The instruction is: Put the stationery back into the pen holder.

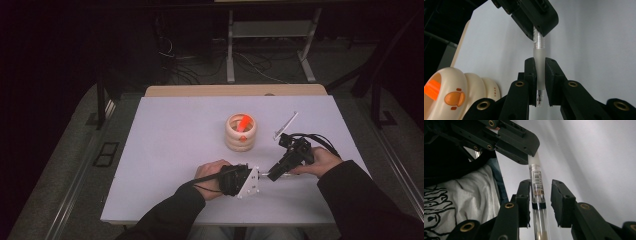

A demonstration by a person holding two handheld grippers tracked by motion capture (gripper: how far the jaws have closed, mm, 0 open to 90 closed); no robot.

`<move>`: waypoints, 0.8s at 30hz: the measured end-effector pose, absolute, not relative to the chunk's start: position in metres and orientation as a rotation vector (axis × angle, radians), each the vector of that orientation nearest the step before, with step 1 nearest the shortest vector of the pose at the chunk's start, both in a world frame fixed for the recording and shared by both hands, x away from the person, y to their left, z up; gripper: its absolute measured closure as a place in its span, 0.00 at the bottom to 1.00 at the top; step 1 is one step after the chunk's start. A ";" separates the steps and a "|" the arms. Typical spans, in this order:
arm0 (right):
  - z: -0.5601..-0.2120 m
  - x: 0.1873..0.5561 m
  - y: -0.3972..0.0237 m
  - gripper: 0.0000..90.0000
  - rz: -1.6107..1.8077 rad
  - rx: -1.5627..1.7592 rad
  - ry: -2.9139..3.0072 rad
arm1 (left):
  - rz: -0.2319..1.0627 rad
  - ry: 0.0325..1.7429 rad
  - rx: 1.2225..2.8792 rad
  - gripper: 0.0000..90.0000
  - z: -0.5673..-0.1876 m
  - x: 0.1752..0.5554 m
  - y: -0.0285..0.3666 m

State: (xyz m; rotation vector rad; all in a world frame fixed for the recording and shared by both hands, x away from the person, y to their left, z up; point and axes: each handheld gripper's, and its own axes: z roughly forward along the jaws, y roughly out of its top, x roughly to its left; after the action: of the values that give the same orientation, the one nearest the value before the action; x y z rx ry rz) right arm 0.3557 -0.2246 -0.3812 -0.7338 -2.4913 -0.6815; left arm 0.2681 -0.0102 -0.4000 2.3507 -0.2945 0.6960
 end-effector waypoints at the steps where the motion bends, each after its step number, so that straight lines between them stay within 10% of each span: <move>1: -0.382 0.356 -0.224 0.76 -0.676 -0.725 -2.492 | 0.696 -0.300 2.352 0.88 -0.400 0.268 -0.010; 24: -0.389 0.358 -0.215 0.86 -0.585 -0.657 -2.475 | 0.696 -0.372 2.357 0.88 -0.403 0.266 -0.013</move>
State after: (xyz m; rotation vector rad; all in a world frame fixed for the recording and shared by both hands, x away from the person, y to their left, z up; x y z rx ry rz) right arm 0.3584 -0.2150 -0.3887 -0.6567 -2.4749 -0.5848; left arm 0.2657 -0.0126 -0.4029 2.3570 -0.3722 0.6961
